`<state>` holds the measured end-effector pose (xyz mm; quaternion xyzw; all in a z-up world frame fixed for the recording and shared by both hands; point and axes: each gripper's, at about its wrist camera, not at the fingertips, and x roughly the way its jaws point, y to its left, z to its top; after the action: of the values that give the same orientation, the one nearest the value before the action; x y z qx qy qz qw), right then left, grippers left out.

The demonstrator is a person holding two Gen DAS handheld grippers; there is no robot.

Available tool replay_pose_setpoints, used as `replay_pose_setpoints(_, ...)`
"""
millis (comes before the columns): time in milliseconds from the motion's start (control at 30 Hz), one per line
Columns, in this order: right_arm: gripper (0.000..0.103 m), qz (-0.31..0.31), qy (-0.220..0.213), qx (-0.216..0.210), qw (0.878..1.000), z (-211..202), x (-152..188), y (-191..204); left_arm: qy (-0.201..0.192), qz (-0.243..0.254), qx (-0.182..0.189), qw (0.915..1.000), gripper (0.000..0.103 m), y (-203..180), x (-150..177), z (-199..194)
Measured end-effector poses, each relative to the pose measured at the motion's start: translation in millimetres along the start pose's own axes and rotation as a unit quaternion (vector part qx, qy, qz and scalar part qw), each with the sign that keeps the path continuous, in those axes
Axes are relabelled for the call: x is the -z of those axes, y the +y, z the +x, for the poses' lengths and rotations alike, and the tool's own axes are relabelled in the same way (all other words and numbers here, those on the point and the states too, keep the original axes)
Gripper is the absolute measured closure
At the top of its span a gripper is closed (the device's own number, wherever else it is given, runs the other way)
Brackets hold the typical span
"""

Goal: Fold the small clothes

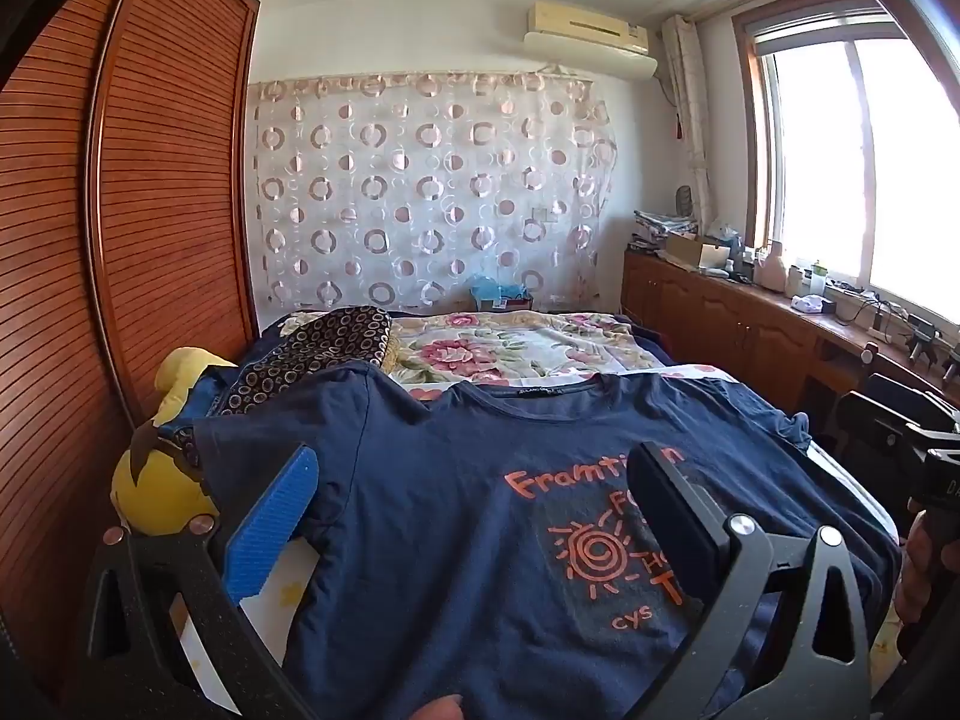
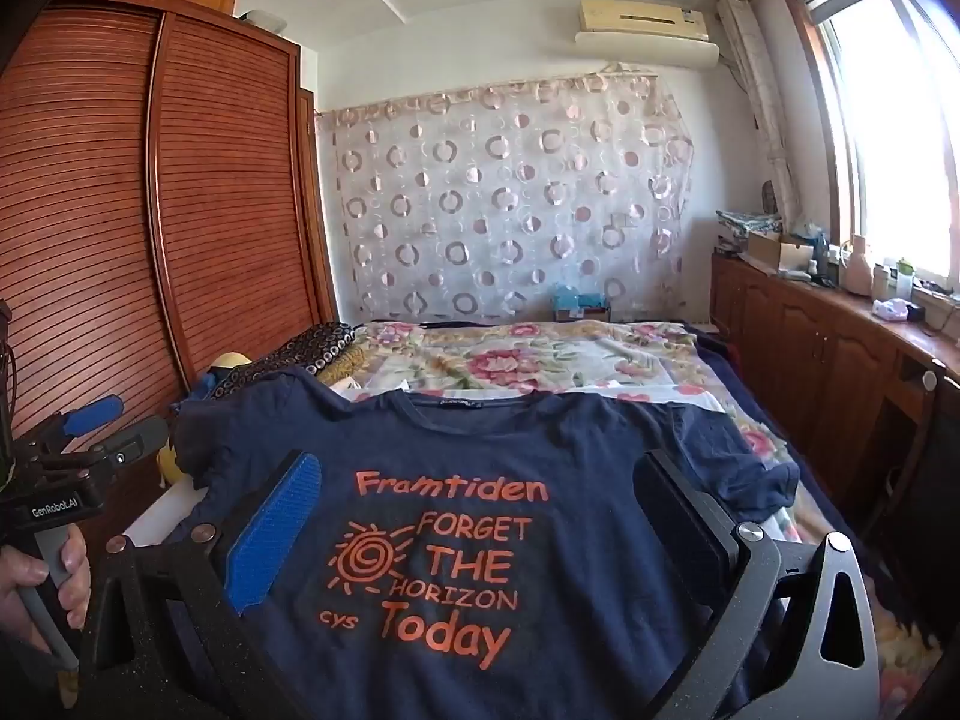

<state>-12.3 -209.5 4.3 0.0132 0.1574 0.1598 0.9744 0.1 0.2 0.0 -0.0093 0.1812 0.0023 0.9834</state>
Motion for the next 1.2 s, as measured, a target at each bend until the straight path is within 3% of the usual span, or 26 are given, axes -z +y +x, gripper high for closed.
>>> replay_pose_setpoints(1200,0.000,0.005,-0.007,0.002,1.000,-1.7,1.5,1.5,-0.005,0.005,-0.004,1.0000,0.000,3.1,-1.0,-5.5)
